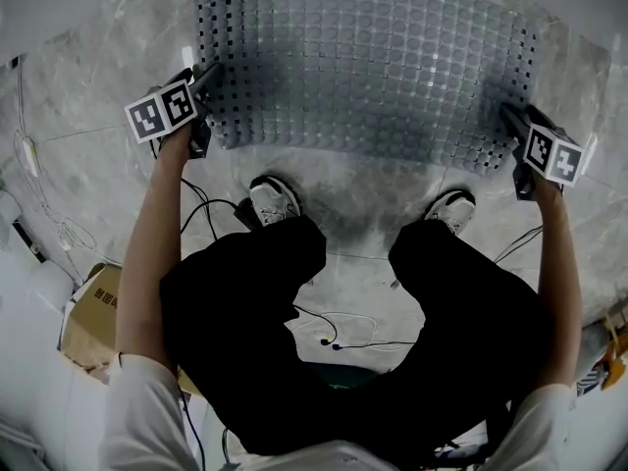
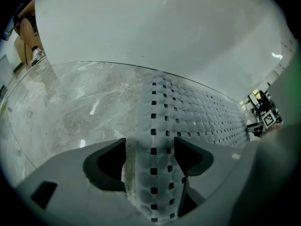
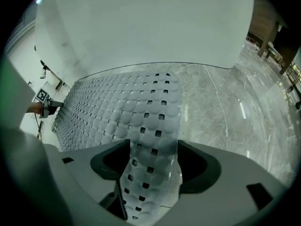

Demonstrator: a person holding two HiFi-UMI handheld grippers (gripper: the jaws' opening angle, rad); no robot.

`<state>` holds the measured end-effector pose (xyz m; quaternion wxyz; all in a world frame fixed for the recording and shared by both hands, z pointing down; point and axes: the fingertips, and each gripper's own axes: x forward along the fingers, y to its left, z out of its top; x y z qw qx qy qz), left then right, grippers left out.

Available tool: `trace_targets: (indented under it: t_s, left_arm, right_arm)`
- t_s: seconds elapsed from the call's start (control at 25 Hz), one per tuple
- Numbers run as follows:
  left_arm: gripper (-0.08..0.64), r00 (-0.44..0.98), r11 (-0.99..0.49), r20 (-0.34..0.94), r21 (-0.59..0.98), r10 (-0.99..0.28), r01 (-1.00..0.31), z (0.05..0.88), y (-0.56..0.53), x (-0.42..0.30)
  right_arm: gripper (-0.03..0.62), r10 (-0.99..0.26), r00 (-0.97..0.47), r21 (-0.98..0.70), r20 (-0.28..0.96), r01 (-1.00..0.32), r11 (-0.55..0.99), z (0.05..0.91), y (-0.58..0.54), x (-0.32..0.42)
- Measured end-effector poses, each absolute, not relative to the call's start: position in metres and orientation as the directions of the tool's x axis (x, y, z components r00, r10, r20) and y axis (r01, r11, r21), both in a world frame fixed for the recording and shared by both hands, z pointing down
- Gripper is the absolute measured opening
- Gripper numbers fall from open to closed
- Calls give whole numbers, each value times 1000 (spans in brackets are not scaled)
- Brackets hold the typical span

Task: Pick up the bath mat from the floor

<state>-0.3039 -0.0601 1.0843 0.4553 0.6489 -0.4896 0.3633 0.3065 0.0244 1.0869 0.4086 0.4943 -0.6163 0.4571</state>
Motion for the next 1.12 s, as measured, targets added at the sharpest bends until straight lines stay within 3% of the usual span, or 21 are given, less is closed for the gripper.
trace_targets:
  t_s: [0.32,0.44,0.56,0.72,0.8,1.12]
  left_arm:
    - [288,242,-154,929,205,-279,-966,1088,-61,-299]
    - [230,251,-176,934,211,-255,-962,1089,-58,-298]
    - [190,286,-188,925,243,-251,-951,1083,-60,-295]
    - [136,310,-172,919,274,-245,-946,1072,-58,-286]
    - [125,305,-183,925,267,-228,-946,1066,-54,-280]
    - [101,337,-242,925,291,-176,-926,1025,-47,-253]
  right_arm:
    - [275,-221,-116,-98,968,-991,92,1085,24,307]
    - [273,-192,-141,-124,971,-987,100,1083,27,304]
    - [178,-161,-196,-178,967,-977,121,1080,23,291]
    - [150,-126,-188,-173,974,-978,120,1073,24,287]
    - [119,-112,-197,-184,974,-976,116,1067,26,284]
    - [97,-72,-245,-229,967,-958,175,1030,27,262]
